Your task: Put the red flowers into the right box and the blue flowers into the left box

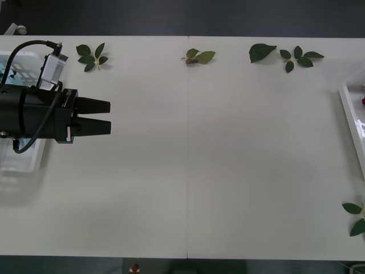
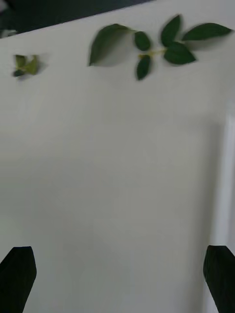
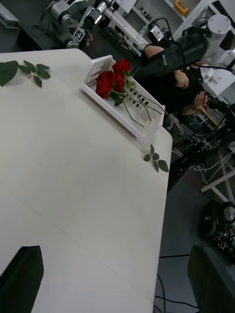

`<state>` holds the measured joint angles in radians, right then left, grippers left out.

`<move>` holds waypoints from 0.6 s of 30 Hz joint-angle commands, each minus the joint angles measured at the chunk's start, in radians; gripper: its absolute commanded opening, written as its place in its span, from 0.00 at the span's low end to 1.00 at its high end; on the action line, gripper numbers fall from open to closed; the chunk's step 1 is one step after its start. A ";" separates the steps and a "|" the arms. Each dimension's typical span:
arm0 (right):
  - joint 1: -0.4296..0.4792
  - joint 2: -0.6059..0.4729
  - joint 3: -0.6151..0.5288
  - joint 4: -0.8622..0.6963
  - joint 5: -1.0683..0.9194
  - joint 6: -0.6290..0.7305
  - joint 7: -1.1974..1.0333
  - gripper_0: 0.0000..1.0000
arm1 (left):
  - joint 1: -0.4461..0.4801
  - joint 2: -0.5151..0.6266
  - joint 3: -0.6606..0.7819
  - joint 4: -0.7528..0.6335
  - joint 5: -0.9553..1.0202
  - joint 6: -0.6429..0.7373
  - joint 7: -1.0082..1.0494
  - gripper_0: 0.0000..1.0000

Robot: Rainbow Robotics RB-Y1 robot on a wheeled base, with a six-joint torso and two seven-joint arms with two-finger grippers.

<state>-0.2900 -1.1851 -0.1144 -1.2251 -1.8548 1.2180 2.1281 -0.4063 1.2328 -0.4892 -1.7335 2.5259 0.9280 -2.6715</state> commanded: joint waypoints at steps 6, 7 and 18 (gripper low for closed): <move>0.152 -0.008 -0.004 -0.327 -0.280 -0.061 0.216 1.00 | 0.018 0.007 0.009 -0.023 0.010 -0.006 -0.034 0.85; 0.175 -0.008 -0.004 -0.375 -0.313 -0.075 0.236 1.00 | 0.018 0.007 0.009 -0.023 0.010 -0.006 -0.034 0.86; 0.310 0.036 -0.004 -0.775 -0.457 -0.230 0.340 1.00 | 0.018 0.007 0.009 -0.023 0.010 -0.006 -0.034 0.86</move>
<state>0.0259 -1.1834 -0.1141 -1.9301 -2.3048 0.9946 2.4333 -0.4062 1.2328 -0.4892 -1.7346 2.5260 0.9279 -2.6715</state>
